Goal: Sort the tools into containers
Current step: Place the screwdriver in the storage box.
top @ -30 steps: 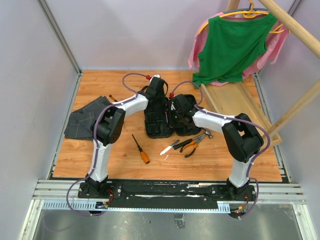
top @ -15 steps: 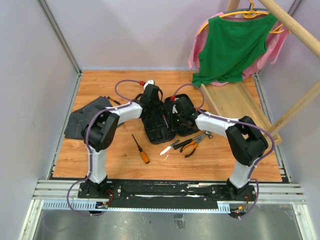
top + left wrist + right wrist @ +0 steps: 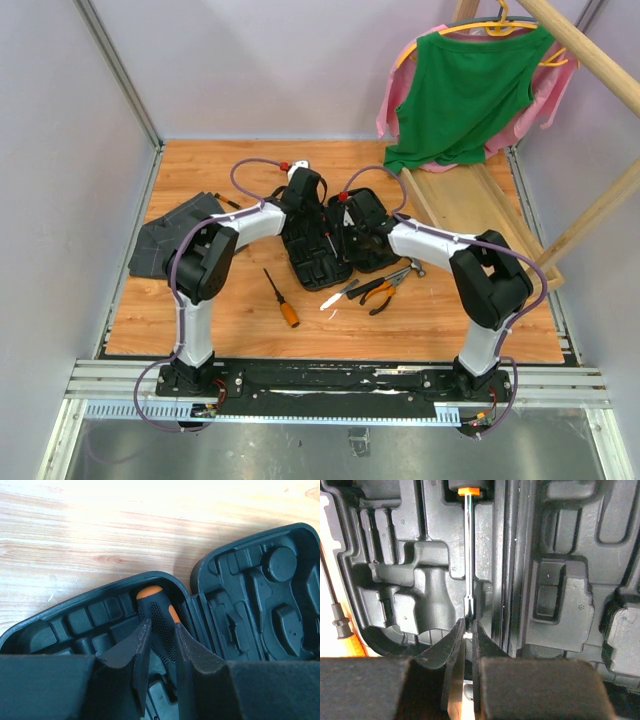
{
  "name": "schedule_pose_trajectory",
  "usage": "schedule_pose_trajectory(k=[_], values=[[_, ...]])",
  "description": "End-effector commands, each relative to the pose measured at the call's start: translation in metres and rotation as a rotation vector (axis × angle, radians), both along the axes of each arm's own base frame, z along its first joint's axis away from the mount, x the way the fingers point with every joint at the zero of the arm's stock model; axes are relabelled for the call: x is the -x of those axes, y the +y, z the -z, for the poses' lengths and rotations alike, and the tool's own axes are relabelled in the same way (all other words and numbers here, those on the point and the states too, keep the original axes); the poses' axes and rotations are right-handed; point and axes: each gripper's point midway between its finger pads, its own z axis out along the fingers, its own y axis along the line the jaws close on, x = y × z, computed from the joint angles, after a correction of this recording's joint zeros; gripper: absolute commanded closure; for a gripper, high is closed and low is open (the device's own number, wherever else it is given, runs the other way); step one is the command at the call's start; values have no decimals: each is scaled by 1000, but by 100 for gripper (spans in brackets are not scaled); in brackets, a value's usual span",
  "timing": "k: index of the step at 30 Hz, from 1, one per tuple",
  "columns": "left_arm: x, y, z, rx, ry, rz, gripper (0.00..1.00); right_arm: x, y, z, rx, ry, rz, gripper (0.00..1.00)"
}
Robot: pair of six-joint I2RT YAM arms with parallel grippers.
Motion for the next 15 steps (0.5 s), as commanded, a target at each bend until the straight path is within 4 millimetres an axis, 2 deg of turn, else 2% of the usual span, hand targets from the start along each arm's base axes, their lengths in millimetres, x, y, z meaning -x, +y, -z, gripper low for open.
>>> schedule_pose_trajectory(k=[1,10,15], values=[[107,85,115,-406,482,24,73,66,-65,64,339,283,-33,99],[109,86,122,-426,505,41,73,68,-74,72,420,333,-19,99],[110,85,126,-426,516,52,73,78,-87,92,487,388,-12,99]])
